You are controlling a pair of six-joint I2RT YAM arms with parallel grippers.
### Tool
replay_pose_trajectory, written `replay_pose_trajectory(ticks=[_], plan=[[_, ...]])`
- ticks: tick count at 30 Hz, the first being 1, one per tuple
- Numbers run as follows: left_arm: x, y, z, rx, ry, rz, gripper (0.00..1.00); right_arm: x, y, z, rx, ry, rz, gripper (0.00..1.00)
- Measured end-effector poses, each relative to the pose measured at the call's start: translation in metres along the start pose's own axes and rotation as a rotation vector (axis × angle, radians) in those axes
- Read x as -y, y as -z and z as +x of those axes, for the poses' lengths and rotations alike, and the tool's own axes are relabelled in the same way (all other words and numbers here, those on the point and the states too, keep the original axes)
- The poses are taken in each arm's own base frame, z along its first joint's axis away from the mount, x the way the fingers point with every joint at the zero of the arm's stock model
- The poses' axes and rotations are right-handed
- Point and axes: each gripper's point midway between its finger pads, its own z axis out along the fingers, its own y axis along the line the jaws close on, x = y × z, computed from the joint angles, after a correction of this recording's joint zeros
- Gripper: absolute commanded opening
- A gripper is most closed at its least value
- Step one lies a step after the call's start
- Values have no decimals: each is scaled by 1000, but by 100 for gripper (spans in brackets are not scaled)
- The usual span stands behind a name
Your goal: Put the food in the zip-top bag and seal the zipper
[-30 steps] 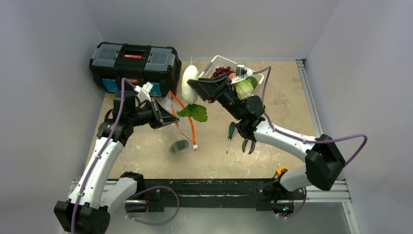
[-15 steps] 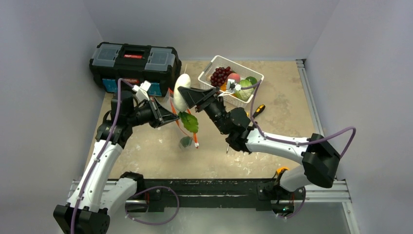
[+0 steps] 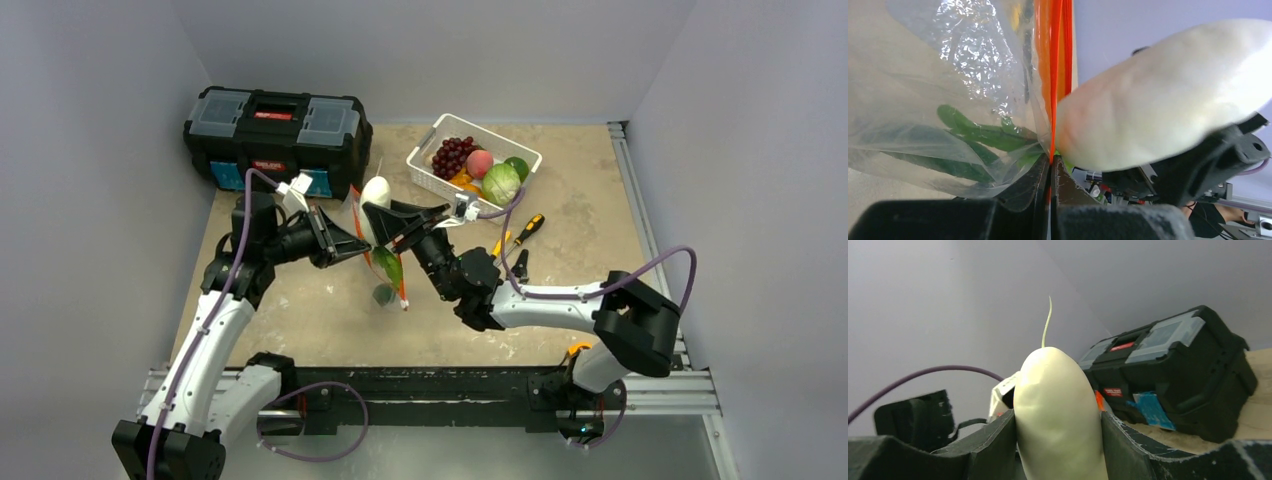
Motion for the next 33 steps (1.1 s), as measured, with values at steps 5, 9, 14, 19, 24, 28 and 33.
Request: replay_pose_trajectory(ticks=[5, 9, 14, 19, 24, 28, 33], plan=[[1, 1, 2, -1, 2, 10, 0, 32, 12, 21, -9, 73, 47, 0], [5, 2, 1, 8, -12, 23, 0, 55, 24, 44, -59, 136, 84, 4], [4, 2, 1, 7, -12, 22, 0, 58, 26, 46, -71, 177, 82, 19], [4, 2, 1, 7, -11, 22, 0, 54, 27, 47, -95, 197, 60, 37], [4, 2, 1, 7, -12, 22, 0, 46, 28, 50, -140, 178, 42, 66], [5, 3, 2, 8, -14, 23, 0, 39, 31, 51, -184, 152, 32, 81], [7, 5, 2, 12, -20, 28, 0, 27, 38, 43, -231, 135, 10, 92]])
